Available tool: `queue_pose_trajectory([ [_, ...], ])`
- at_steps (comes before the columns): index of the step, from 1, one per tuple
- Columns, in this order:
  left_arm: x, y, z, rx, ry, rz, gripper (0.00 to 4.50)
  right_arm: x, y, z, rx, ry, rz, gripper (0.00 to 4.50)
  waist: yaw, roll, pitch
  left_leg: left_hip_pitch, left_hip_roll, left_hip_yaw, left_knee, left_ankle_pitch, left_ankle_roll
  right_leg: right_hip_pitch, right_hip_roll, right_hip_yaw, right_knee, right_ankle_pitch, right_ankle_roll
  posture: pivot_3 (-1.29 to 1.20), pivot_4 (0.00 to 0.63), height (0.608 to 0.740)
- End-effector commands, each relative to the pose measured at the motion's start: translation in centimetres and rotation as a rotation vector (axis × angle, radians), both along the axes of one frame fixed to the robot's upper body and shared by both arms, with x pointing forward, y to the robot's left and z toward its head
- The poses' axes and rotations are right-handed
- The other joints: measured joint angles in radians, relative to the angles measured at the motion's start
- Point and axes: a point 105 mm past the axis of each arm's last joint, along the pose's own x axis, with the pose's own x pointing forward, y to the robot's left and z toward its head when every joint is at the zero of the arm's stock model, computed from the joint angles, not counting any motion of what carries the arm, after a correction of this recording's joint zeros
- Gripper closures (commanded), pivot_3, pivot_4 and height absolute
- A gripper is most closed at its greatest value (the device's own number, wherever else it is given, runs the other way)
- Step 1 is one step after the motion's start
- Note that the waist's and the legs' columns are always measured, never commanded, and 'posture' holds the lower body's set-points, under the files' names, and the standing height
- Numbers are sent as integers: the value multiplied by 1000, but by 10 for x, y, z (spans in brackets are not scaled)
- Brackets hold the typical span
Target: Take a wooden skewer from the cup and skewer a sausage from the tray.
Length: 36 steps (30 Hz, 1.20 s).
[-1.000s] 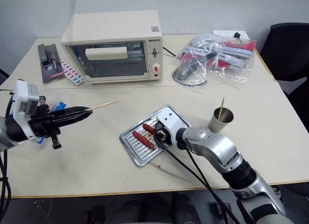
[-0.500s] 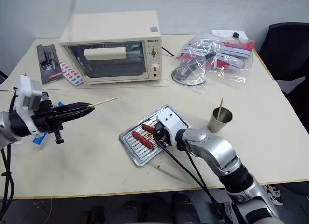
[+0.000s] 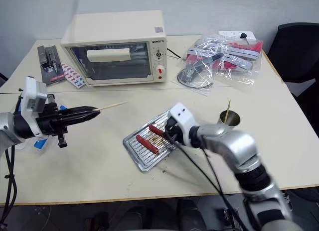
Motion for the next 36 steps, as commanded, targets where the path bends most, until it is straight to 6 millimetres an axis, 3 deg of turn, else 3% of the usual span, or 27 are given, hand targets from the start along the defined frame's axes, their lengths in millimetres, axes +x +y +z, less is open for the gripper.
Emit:
queue_pose_trajectory([
  [1, 5, 1, 11, 23, -52, -29, 4500, -13, -5, 13, -11, -4, 100, 3389, 0, -1, -1, 0, 0, 0, -1, 0, 0, 0, 0, 0, 0, 0, 0, 0, 150, 740],
  [7, 7, 0, 7, 7, -63, -18, 4500, 2, 7, -11, -8, -78, 5, 3389, -12, -2, -1, 0, 1, 2, -2, 0, 0, -2, 1, 2, 4, 0, 0, 0, 150, 740],
  [10, 4, -1, 2, 4, -55, -12, 4500, 10, 13, -14, 7, -138, -39, 2880, -9, -2, -1, 0, 1, 2, -1, 0, 0, -2, 1, 2, 4, 0, 0, 0, 150, 740],
  [13, 3, -1, 1, 2, -53, -5, 4500, 9, 23, -19, 16, -150, -44, 2048, -3, -2, -1, 0, 0, 2, 0, 0, 0, -2, 1, 2, 3, 0, 0, 0, 150, 740],
  [18, 3, 1, 3, 5, -58, 8, 4500, 5, 32, -28, 9, -147, -39, 2048, -2, -2, -2, 0, 0, 1, 0, 0, 0, -1, 0, 2, 3, 0, 0, 0, 150, 740],
  [36, 6, 2, 9, 8, -73, 20, 4500, 12, 36, -61, -25, -82, -64, 2048, -4, -2, -2, 0, 0, 1, 0, 0, -1, -1, 1, 1, 4, 0, 0, 0, 150, 740],
])
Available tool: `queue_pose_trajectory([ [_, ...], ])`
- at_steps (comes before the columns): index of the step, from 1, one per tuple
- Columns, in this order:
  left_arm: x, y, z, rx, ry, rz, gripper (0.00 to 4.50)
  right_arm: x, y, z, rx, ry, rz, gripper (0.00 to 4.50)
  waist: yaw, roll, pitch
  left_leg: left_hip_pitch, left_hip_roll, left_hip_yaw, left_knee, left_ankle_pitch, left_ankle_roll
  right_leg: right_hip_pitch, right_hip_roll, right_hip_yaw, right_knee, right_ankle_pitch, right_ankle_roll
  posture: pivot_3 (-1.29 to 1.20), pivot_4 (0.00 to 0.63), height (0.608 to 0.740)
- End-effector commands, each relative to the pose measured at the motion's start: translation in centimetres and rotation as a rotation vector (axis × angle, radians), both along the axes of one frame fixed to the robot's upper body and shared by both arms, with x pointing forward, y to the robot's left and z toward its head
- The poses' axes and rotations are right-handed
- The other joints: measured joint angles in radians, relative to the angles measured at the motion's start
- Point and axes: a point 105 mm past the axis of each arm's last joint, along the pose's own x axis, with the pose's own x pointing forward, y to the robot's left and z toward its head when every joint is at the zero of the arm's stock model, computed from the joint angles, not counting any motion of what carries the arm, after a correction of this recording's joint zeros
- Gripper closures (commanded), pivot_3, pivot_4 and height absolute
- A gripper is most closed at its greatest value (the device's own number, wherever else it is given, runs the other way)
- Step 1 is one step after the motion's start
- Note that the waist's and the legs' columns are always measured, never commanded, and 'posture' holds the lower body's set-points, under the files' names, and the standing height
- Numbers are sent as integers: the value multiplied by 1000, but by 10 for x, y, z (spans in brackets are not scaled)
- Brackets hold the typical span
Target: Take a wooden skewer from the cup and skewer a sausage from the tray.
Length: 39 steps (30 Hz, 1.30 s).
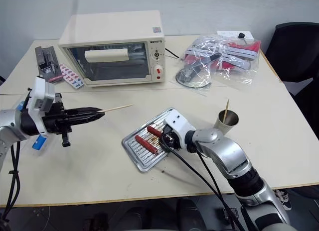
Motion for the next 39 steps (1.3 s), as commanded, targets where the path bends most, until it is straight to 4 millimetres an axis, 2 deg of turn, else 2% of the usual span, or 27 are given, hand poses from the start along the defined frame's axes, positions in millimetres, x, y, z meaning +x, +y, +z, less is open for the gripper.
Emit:
queue_pose_trajectory([
  [1, -1, 3, 13, 8, -53, 9, 4500, 0, 7, 3, 10, -29, 23, 2048, 0, 0, 0, 0, 0, 0, 0, 0, 0, 0, 0, 0, 0, 0, 0, 0, 150, 740],
  [2, -1, 3, 13, 7, -54, 10, 4500, 1, 7, 3, 11, -28, 20, 2048, 0, 0, 0, 0, 0, 0, 0, 0, 0, 0, 0, 0, 0, 0, 0, 0, 150, 740],
  [5, -1, 2, 14, 7, -55, 9, 4500, 2, 7, 1, 24, -16, 10, 2529, 0, 0, 0, 0, 0, 0, 0, 0, 0, 0, 0, 0, 0, 0, 0, 0, 150, 740],
  [9, 0, 3, 14, 8, -57, 10, 4500, 1, 8, 1, 27, -12, 12, 3647, 0, 0, 0, 0, 0, 0, 0, 0, 0, 0, 0, 0, 0, 0, 0, 0, 150, 740],
  [11, 0, 3, 14, 7, -58, 10, 4500, -1, 9, 0, 25, -6, 21, 4052, 0, 0, 0, 0, 0, 0, 0, 0, 0, 0, 0, 0, 0, 0, 0, 0, 150, 740],
  [22, 2, 2, 14, 7, -56, 2, 4500, -3, 9, 4, 44, 4, 21, 4052, -1, 0, 0, 0, 0, 0, 0, 0, 0, 0, 0, 0, 1, 0, 0, 0, 150, 740],
  [26, 2, 0, 11, 14, -39, -22, 4500, -4, -1, 27, 56, -23, 75, 4052, -1, 0, 0, 0, 0, 0, 0, 0, 0, 0, 0, 0, 1, 0, 0, 0, 150, 740],
  [29, 2, -1, 9, 26, -24, -53, 4500, -11, -15, 49, 36, -27, 162, 4052, 2, 0, 0, 0, -1, 0, 1, 0, 0, 0, 0, 0, 0, 0, 0, 0, 150, 740],
  [35, -11, -10, 7, 30, 54, -192, 4500, -53, -48, 101, 9, 31, 440, 4052, 2, 0, 0, 0, -1, -1, 0, 0, 1, 1, 0, -1, -1, 0, 0, 0, 150, 740],
  [39, -24, -26, 5, 38, 94, -322, 4500, -71, -67, 120, -25, 55, 545, 4052, 2, 0, 0, 0, 0, -1, 0, -1, 1, 1, 0, -1, -2, 0, 0, 0, 150, 740],
])
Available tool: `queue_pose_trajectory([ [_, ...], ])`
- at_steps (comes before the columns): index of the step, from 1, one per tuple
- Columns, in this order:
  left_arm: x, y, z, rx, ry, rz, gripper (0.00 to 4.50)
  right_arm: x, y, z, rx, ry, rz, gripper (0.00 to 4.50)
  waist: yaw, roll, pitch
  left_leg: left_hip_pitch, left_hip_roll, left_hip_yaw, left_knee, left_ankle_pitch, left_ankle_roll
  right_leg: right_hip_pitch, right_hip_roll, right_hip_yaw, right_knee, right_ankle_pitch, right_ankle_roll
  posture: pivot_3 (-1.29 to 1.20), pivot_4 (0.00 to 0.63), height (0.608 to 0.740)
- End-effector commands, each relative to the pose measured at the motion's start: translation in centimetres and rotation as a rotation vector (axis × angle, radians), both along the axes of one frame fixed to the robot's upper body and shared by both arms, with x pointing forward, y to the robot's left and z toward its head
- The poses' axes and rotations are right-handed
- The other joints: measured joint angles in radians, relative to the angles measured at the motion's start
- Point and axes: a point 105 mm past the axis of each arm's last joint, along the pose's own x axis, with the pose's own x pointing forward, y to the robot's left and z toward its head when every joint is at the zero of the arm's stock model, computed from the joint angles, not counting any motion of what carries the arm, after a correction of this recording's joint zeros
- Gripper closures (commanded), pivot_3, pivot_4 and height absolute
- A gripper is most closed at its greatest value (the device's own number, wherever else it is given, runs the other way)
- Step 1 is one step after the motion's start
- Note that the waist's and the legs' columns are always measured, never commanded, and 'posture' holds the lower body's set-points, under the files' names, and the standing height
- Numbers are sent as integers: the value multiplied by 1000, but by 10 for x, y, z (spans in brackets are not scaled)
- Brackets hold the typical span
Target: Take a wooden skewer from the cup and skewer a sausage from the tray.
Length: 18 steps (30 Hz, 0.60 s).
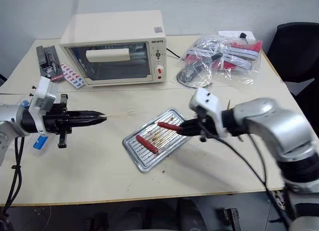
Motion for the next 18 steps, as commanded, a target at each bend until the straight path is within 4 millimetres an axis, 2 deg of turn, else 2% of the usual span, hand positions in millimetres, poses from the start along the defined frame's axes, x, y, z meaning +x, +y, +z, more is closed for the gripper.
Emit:
queue_pose_trajectory([
  [1, -16, -17, 8, 2, 2, -138, 4500, -18, -6, 19, 6, -12, 118, 4052, -1, 0, 0, 0, 0, 0, 0, 0, 0, 0, 0, 0, 0, 0, 0, 0, 150, 740],
  [5, -22, -31, 12, -14, 7, -215, 4500, -25, -11, 24, 9, 7, 162, 4052, 0, 0, 0, 0, 0, 1, 1, 0, 0, 0, 0, 1, 0, 0, 0, 0, 150, 740],
  [10, -25, -48, 16, -38, -2, -286, 4500, -25, -8, 26, 29, 5, 162, 4052, 2, 0, 0, 0, 0, 1, 1, 0, 0, 0, 0, 1, 1, 0, 0, 0, 150, 740],
  [18, -26, -45, 14, -28, 11, -293, 4500, -23, -9, 29, 63, 19, 130, 4052, 2, 0, 0, 0, 0, 1, 1, 0, 0, 0, 0, 1, 0, 0, 0, 0, 150, 740],
])
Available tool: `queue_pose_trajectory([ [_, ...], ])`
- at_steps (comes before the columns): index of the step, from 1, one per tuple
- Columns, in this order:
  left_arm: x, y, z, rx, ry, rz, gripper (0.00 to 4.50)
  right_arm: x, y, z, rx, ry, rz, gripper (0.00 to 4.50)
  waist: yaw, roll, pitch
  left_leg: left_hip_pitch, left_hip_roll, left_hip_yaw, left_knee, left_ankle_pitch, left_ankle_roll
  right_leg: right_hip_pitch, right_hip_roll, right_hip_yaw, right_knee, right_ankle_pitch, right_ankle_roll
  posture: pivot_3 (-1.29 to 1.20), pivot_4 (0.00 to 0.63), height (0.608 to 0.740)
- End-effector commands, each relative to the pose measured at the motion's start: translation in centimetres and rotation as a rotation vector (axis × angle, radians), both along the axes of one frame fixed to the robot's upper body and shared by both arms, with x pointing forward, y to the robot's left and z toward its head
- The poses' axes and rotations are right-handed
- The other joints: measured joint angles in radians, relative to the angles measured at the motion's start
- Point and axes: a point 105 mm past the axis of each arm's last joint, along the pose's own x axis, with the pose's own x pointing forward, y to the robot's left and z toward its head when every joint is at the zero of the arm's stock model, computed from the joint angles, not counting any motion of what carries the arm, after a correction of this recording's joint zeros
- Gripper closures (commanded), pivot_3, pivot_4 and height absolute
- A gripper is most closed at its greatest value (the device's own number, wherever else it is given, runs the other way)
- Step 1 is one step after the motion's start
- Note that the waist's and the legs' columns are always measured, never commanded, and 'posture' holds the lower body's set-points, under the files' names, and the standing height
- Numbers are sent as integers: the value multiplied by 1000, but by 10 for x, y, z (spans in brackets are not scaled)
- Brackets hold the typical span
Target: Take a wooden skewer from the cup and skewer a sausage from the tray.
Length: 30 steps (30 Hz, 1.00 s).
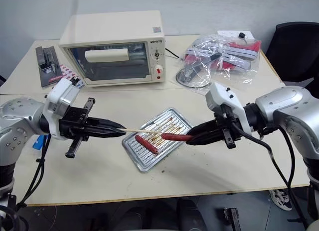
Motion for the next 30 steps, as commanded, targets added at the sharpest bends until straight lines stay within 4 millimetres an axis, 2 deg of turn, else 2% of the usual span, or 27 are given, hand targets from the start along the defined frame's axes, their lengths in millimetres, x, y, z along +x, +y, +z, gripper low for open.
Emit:
queue_pose_trajectory([
  [1, -4, 3, 3, 9, -16, -16, 4500, -1, -2, 15, 38, -38, -9, 4052, 1, 0, 0, 0, 0, 0, 0, 0, 0, 0, 0, 0, 0, 0, 0, 0, 150, 740],
  [8, 0, 12, 1, 33, -19, 20, 4500, -4, -4, 16, 44, -33, -3, 4052, 1, 0, 0, 0, 0, 0, 0, 0, 0, 0, 0, 0, 0, 0, 0, 0, 150, 740],
  [19, 1, -1, 3, 14, -33, -10, 4500, -5, 4, 17, 69, -17, 14, 4052, 1, 0, 0, 0, 0, 0, 1, 0, 0, 0, 0, 0, 0, 0, 0, 0, 150, 740],
  [30, 3, -3, 6, 12, -46, -15, 4500, -7, 6, 15, 71, -12, 19, 4052, 1, 0, 0, 0, 0, 0, 1, 0, 0, 0, 0, 0, 0, 0, 0, 0, 150, 740],
])
